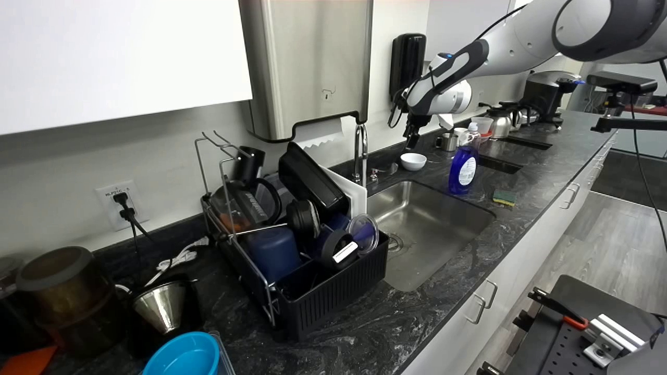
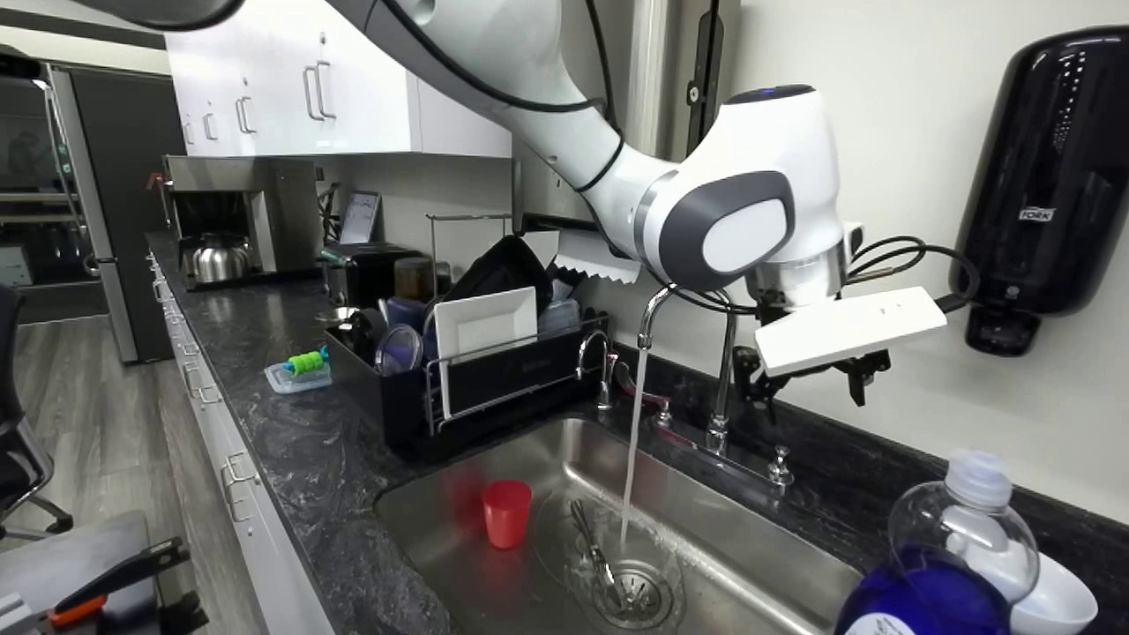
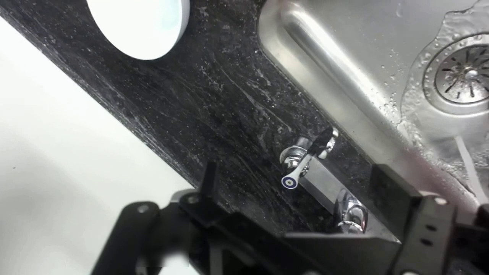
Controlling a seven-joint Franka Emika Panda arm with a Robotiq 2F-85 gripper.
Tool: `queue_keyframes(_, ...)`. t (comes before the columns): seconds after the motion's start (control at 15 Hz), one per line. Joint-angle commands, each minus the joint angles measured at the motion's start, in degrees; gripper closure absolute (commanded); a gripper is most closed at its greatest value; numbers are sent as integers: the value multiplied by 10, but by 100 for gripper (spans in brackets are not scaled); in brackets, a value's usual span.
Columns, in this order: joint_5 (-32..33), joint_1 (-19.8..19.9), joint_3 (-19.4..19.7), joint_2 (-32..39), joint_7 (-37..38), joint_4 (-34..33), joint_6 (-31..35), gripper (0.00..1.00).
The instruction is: Put the butter knife in the sink then open and close the tap
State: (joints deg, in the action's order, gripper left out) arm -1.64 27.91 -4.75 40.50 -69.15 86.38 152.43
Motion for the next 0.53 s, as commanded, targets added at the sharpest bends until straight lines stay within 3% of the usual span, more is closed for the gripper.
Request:
queue_keyframes(0.0,-19,-1,2,-56,0,57,-43,0)
queue_keyframes(0.47,-61,-6,10,-120,-15,119,-114,0)
